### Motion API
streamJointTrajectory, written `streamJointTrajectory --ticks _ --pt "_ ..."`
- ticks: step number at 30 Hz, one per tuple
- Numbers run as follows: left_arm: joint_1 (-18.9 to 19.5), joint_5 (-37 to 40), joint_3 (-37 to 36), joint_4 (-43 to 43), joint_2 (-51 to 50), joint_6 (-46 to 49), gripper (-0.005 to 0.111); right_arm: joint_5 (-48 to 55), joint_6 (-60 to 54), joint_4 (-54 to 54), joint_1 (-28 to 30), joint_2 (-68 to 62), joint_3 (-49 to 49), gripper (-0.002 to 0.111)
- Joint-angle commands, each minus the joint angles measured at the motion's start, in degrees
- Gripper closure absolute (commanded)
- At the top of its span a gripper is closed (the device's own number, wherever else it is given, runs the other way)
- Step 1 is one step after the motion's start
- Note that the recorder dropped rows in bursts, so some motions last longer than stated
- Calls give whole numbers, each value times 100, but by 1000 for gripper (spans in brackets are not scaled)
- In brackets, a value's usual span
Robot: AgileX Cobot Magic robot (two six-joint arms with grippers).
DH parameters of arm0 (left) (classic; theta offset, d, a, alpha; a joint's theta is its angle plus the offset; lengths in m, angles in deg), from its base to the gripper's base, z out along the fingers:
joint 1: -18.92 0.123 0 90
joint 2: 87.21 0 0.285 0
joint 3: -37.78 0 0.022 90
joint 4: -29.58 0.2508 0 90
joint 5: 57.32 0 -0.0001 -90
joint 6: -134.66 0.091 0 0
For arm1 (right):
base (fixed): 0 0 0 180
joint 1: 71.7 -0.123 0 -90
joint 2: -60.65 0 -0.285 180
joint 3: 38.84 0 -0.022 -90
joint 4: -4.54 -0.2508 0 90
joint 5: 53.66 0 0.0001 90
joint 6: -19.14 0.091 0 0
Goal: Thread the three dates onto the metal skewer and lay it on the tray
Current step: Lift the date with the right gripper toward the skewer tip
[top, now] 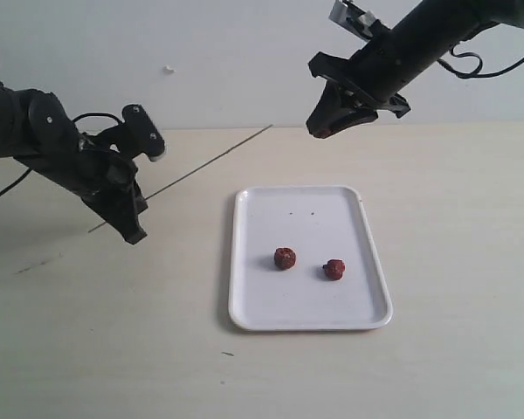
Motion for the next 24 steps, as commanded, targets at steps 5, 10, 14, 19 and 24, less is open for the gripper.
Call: streamJointTrajectory --ticks 5,10,14,19,24 --pt "-142 -362 17 -217 -3 184 107 20 -327 -352 30 71 -45 89" --pt "-142 -421 17 -227 -3 319 107 20 -369 -493 124 71 -45 89" --pt "-142 -421 7 -269 -3 440 107 20 -380 -562 212 71 -45 89" --pt "-195 -435 -5 -314 -3 609 107 20 -427 -659 255 61 -45 89" --pt "-277 -424 -5 -619 -3 989 107 20 -605 -1000 255 2 -45 89"
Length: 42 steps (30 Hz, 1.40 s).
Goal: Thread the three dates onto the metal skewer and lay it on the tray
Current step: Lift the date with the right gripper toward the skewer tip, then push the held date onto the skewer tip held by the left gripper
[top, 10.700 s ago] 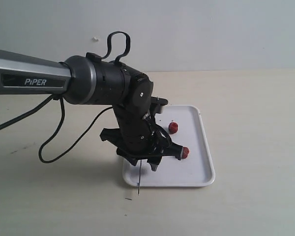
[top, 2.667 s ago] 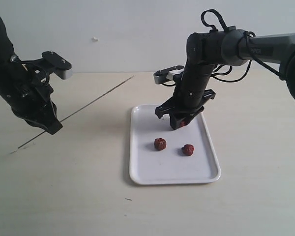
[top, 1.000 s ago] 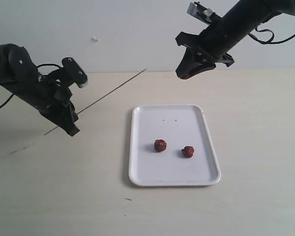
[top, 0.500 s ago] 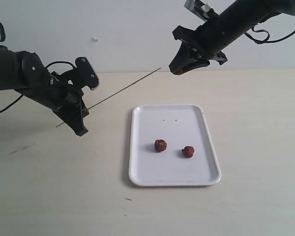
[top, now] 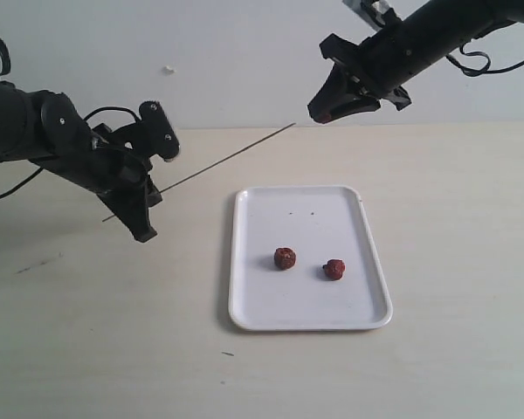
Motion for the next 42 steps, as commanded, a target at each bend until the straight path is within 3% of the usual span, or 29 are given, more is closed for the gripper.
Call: streamJointTrajectory --ticks 1,8,14,29,38,42 --pt "-83 -52 -5 -395 -3 364 107 9 -200 -328 29 -9 -45 89" --pt "-83 -52 -5 -433 18 485 107 9 -353 -327 29 -74 -45 89" --pt "-62 -27 -5 -644 18 743 107 9 -624 -538 254 -74 -45 82" --pt "-62 69 -5 -3769 18 3855 107 9 -692 -562 363 -74 -45 82" --pt "18 30 -5 -3793 18 3964 107 9 -664 -562 362 -74 -45 82" --pt "353 364 -5 -3881 -5 3964 107 9 -664 -562 362 -74 -45 82"
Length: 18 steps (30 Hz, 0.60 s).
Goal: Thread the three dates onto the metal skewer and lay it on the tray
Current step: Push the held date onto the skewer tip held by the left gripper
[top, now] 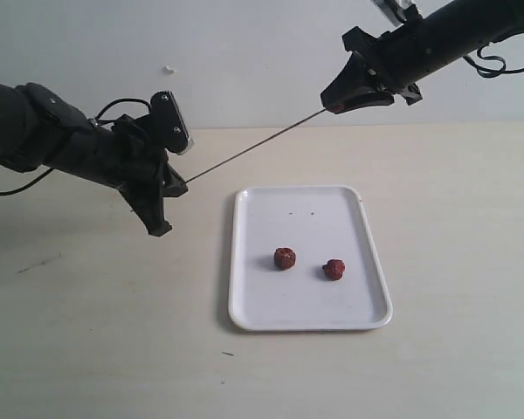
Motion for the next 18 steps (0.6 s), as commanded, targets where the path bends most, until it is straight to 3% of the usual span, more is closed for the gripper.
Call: streamJointTrajectory --ticks 1,6,18 --pt "304 360 -5 -191 -5 21 107 -4 -35 -66 -2 27 -45 82" --pt "359 900 -5 -459 -5 526 107 -4 -59 -105 8 27 -45 82" --pt "359 793 -5 -564 -5 610 107 -4 -48 -319 -3 27 -45 82"
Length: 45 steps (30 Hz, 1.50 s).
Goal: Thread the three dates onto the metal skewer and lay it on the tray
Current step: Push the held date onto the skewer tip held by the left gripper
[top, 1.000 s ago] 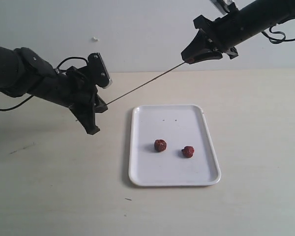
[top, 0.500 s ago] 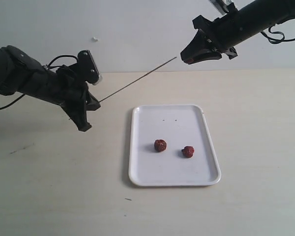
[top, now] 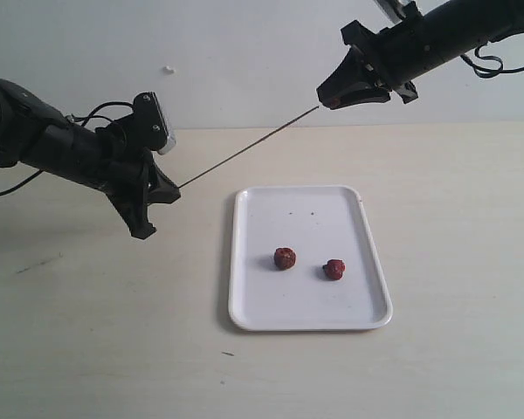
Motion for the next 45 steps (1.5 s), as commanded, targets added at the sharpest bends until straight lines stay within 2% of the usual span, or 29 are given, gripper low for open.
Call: streamJointTrajectory --ticks 1,16,23,45 --pt "6 -69 -5 -162 -5 16 107 -4 -48 -81 -3 27 -45 82" --pt "6 -198 8 -233 -120 79 107 -4 -37 -81 -3 27 -45 82" --pt "6 -160 8 -1196 -213 927 107 -4 -37 -81 -3 27 -45 82" --pt "-5 -4 58 -1173 -213 1104 107 -4 66 -218 -63 27 -45 82"
